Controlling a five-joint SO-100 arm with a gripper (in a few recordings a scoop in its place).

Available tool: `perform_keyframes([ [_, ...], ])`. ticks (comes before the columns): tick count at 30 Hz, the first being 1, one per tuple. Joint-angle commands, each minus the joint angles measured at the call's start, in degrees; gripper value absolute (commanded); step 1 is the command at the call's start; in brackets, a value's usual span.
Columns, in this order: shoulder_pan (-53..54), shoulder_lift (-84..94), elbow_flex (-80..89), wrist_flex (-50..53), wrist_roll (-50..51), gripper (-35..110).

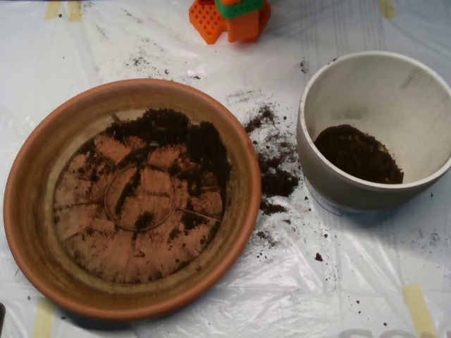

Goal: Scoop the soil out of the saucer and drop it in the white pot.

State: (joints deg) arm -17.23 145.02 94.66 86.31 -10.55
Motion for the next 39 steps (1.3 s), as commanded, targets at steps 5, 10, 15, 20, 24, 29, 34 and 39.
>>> perform_keyframes([
  [5,3.3,13.0,12.3,-6.7,1.9,37],
  [10,4.7,16.7,17.8,-9.1,2.9,38],
  [15,4.2,22.5,24.2,-11.6,4.8,40],
  [20,4.5,23.8,28.9,-13.5,5.4,40],
  [24,5.8,29.7,36.1,-16.0,6.4,40],
  [29,10.5,36.7,46.2,-19.2,7.0,36],
  [34,11.8,44.6,55.3,-20.6,6.3,35],
  [39,11.1,46.8,60.4,-21.9,6.9,30],
])
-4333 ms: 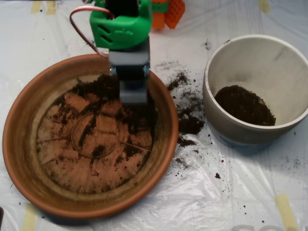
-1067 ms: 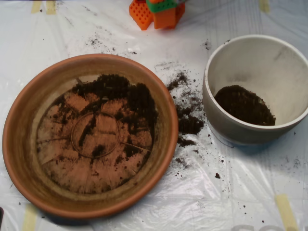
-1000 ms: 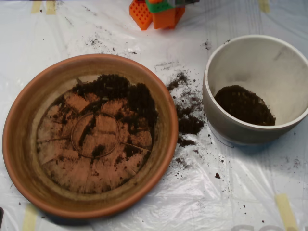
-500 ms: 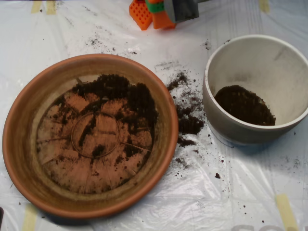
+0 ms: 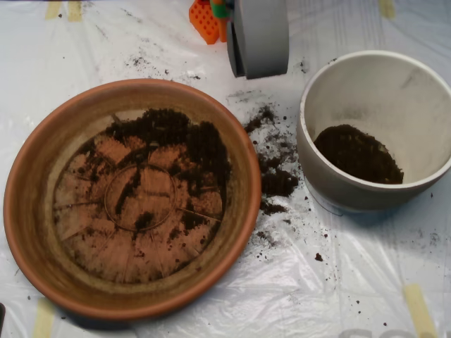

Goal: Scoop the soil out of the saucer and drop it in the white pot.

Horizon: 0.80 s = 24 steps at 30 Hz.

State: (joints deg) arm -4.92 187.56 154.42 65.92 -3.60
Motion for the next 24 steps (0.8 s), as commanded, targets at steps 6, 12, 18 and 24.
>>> perform_keyframes([
  [6,-4.2,4.3,4.8,-2.7,0.5,21],
  [12,-6.9,4.3,10.1,-3.0,-0.5,12],
  [18,-12.9,4.3,15.6,-5.8,-0.4,0],
  [24,-14.3,4.3,21.6,-9.9,-0.4,0],
])
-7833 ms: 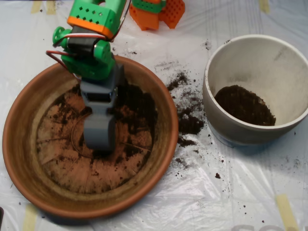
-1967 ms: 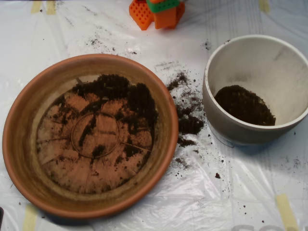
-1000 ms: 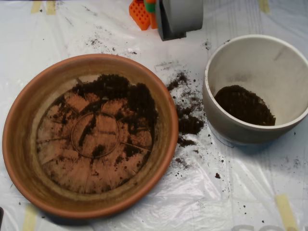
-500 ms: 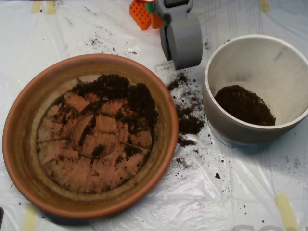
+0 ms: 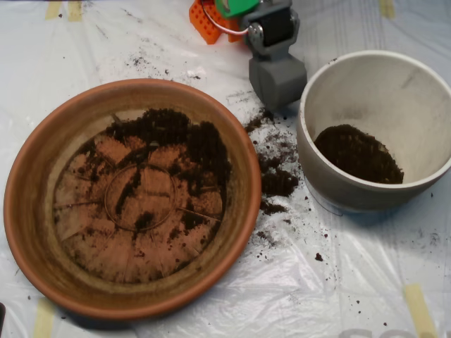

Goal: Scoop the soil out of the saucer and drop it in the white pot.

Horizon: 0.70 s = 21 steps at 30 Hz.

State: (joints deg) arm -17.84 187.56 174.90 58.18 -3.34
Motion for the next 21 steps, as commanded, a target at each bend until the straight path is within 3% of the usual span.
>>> perform_keyframes([
  [1,-1.7,4.3,1.2,-2.3,-0.8,0],
  [4,-1.6,4.3,1.2,-2.3,-0.8,0],
  [10,0.1,4.3,1.2,-2.3,0.9,14],
  [21,0.2,4.3,1.2,-2.3,1.0,2],
])
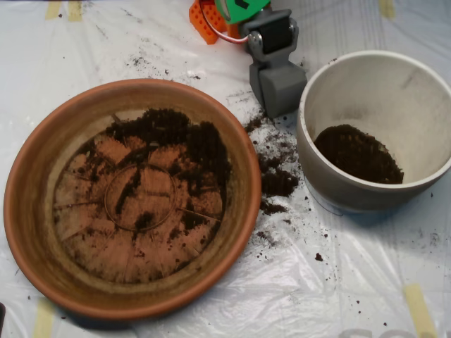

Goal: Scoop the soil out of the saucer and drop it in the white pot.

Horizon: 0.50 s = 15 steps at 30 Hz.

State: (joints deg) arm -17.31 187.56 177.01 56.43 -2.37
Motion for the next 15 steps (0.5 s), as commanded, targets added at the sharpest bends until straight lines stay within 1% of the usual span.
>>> perform_keyframes([
  [1,-0.4,4.3,-0.9,-0.5,0.0,1],
  [15,-0.4,4.3,-0.9,-0.5,0.0,0],
])
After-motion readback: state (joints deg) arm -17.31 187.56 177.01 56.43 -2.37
